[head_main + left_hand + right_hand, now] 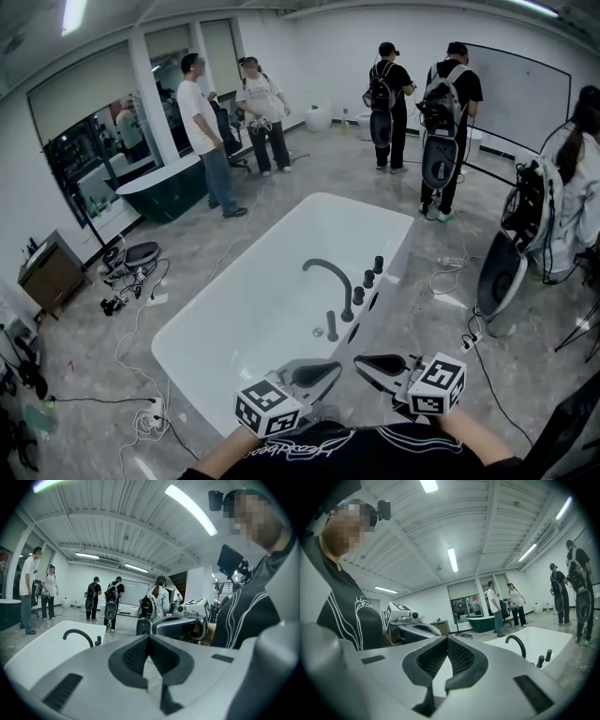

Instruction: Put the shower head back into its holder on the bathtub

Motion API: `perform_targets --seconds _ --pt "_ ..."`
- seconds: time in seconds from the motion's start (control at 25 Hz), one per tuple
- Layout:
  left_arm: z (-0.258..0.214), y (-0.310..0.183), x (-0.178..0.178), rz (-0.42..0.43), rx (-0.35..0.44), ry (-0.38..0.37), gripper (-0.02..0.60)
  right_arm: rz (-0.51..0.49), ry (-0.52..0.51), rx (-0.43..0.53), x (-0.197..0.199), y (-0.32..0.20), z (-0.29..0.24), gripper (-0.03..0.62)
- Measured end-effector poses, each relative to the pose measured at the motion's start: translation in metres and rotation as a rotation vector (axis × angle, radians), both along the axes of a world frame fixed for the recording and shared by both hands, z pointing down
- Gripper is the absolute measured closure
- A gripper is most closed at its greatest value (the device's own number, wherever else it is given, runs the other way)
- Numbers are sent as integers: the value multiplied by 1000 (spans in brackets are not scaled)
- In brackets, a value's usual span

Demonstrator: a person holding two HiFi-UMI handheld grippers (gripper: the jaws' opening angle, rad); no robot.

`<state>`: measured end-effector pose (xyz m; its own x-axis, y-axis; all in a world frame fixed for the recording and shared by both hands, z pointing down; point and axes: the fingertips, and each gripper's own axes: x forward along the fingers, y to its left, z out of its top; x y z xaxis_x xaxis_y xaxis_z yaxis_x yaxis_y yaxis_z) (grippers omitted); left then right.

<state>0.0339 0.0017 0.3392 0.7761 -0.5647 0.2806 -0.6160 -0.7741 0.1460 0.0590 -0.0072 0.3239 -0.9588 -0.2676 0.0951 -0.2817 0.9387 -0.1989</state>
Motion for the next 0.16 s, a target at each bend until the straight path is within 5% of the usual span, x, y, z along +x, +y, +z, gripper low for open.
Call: perform_targets --seconds 0.16 --pt "2 1 4 2 -13 -2 577 9 -14 -16 6 0 1 580"
